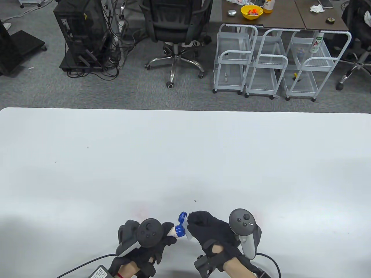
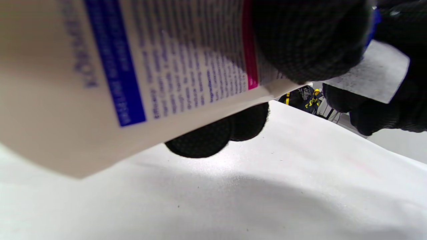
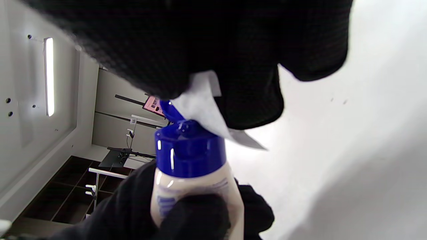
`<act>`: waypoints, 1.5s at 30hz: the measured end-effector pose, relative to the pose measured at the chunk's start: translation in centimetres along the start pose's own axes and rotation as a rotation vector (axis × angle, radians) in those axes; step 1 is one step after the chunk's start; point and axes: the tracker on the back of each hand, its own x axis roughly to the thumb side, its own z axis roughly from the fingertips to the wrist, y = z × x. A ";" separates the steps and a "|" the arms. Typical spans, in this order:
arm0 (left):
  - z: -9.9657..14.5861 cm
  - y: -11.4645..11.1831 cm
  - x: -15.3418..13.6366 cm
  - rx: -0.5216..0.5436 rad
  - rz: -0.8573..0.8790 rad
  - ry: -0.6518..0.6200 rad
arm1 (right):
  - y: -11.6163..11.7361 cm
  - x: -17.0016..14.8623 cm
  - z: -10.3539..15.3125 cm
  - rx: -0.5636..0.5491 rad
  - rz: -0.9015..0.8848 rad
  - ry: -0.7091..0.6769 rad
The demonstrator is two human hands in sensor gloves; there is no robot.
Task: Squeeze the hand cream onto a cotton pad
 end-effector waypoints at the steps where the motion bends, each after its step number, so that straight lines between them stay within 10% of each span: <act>1: 0.0 0.0 0.0 -0.001 -0.002 0.002 | 0.0 0.0 0.0 0.000 0.000 -0.005; 45: -0.3 0.8 -1.0 -0.080 -0.002 0.124 | 0.4 -0.4 -0.5 0.061 -0.085 0.011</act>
